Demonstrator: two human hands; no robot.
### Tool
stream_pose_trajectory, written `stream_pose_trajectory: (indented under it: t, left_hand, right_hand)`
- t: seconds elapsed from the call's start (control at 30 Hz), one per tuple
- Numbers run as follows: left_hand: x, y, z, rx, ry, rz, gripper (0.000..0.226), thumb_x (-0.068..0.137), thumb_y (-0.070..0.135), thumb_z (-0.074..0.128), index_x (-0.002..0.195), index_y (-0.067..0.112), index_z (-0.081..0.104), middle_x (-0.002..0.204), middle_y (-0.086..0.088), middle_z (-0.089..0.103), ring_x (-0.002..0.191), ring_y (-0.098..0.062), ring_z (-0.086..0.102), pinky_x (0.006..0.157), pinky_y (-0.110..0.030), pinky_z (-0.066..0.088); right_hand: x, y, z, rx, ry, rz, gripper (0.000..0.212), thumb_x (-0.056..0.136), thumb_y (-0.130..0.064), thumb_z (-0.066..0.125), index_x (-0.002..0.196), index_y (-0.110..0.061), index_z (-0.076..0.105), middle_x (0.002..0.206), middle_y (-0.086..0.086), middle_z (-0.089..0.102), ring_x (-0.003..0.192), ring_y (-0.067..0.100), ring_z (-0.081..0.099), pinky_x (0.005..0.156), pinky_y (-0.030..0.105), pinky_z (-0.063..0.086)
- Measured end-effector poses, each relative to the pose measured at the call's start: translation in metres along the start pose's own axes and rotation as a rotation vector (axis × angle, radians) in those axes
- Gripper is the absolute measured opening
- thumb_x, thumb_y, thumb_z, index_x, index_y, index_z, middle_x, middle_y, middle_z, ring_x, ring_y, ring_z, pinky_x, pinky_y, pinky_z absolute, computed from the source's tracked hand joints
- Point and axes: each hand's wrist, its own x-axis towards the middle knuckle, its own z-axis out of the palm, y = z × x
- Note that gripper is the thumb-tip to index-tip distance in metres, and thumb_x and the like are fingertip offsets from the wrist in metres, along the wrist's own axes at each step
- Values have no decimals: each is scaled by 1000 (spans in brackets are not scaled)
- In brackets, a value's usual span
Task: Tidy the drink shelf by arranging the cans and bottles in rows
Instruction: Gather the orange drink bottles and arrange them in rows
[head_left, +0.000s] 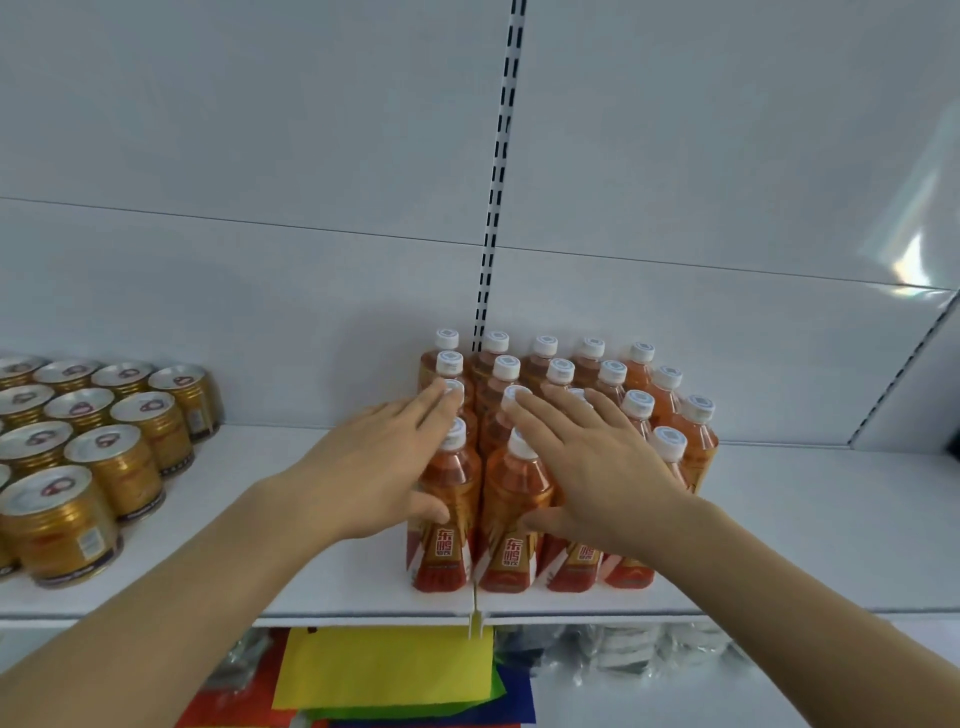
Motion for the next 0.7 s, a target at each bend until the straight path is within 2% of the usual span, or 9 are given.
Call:
stream_pose_trajectory:
  t: [0.07,0.13,0.2,0.27,0.37,0.47,0.53,0.63,0.7]
  left_hand:
    - [-1,-3,3,-32,9,25,131,84,72,71,165,27,-21,176,3,-19,163,-19,8,130,-40,22]
    - [-5,-6,5,-141,6,11,138,78,78,72,163,32,-27,174,8,-26,161,-12,2,131,-39,19]
    - [-11,-11,11,-341,5,-85,147,69,83,73,161,34,-31,171,12,-30,157,-5,-6,130,-34,13]
    - [-16,-19,23,-462,-51,-166,151,65,86,73,163,31,-27,172,12,-26,160,-7,-7,129,-31,10]
    - [-18,-21,46,-572,-128,-121,141,67,86,75,164,42,-18,177,13,0,160,-13,21,127,-33,27]
    - [-18,-12,57,-656,-145,-92,130,81,71,75,159,49,-27,172,17,25,144,-11,48,110,-23,40]
    - [-15,-9,58,-660,-155,-103,126,89,66,70,158,43,-32,172,15,25,143,-12,49,104,-17,37]
    - [-13,-11,59,-647,-192,-100,124,92,67,64,157,36,-37,176,11,9,150,-12,40,108,-15,32]
    - [-12,-14,64,-661,-210,-94,124,91,69,61,156,36,-39,176,12,8,150,-11,39,109,-15,32]
  right_hand:
    - [-2,0,1,6,-23,15,120,83,-86,59,171,-24,6,179,-3,10,165,27,8,132,57,15]
    - [-2,-2,-1,11,-32,26,124,81,-94,49,171,-25,0,180,-4,6,166,25,4,132,56,13]
    - [2,-6,-9,50,-12,36,125,79,-100,38,171,-25,-2,180,-5,5,166,23,3,133,55,11]
    - [10,-11,-19,82,0,14,122,81,-100,32,171,-25,-3,179,-5,4,165,20,2,133,53,8]
    - [29,-20,-25,101,-31,-66,118,85,-97,35,171,-27,-4,180,-5,-2,165,20,0,134,51,6]
    - [46,-23,-24,76,-81,-120,117,86,-94,36,171,-26,-7,180,-4,-4,165,22,1,132,54,8]
    - [53,-23,-21,58,-110,-139,115,88,-92,35,170,-25,-9,180,-3,-6,165,21,1,132,55,8]
    - [56,-22,-21,50,-130,-151,114,88,-92,30,170,-24,-11,179,-3,-8,165,21,0,132,55,9]
    - [55,-22,-22,51,-137,-155,114,89,-91,31,170,-23,-11,179,-2,-9,165,21,0,132,55,9]
